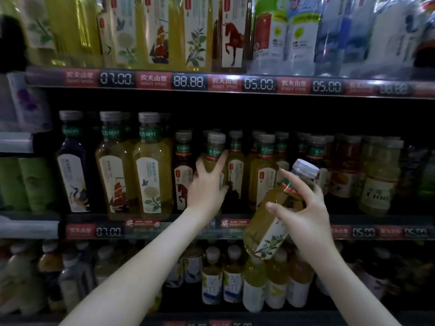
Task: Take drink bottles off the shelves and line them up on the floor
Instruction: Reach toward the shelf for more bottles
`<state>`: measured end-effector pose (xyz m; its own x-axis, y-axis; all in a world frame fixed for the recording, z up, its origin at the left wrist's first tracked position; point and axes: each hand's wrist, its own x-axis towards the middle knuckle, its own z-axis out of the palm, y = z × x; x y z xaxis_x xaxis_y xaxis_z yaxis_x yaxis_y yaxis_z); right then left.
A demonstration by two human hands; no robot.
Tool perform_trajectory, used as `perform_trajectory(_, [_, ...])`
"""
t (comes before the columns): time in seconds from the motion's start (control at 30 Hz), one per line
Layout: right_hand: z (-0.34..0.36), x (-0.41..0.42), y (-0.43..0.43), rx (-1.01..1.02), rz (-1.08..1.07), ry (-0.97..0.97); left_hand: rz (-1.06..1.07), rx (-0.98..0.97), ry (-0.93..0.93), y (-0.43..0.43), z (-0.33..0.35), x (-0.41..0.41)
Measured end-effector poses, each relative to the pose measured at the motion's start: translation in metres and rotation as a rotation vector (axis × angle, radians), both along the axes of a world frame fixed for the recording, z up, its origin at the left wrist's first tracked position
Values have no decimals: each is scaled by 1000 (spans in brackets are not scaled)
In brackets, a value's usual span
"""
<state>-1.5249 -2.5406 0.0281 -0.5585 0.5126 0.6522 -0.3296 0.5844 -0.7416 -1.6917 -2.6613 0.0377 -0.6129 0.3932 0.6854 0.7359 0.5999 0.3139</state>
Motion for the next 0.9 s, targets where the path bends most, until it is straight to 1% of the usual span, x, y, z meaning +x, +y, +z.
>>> perform_trajectory(0.1, [3,-9,-4,29,-32,73,56,-53,41,4,-3,-5])
perform_trajectory(0.13, [5,-13,-6,56,-48,91,96,-96,88,5,-3,-7])
perform_trajectory(0.23, [14,-27,-11,114,-57,152,256,-195,309,1,2,-14])
perform_trajectory(0.27, [17,-33,-12,138,-55,171,284,-242,335,-2,3,-16])
perform_trajectory(0.37, [19,-55,-14,256,-57,203,247,-341,305,-13,-2,-24])
perform_trajectory(0.43, [20,-73,-15,353,-54,183,225,-381,296,-19,-5,-27])
perform_trajectory(0.5, [21,-92,-14,429,-79,142,205,-415,301,-22,-5,-30])
perform_trajectory(0.6, [26,-115,-15,458,-85,16,195,-408,322,-24,-3,-34])
perform_trajectory(0.7, [26,-126,-15,423,-53,-164,167,-369,312,-26,-5,-35])
perform_trajectory(0.77, [23,-129,-12,413,-58,-236,145,-337,298,-25,-10,-37])
perform_trajectory(0.8, [22,-130,-10,471,-109,-285,145,-332,297,-25,-12,-38])
perform_trajectory(0.9, [15,-128,-7,778,-339,-478,165,-278,320,-23,-21,-46])
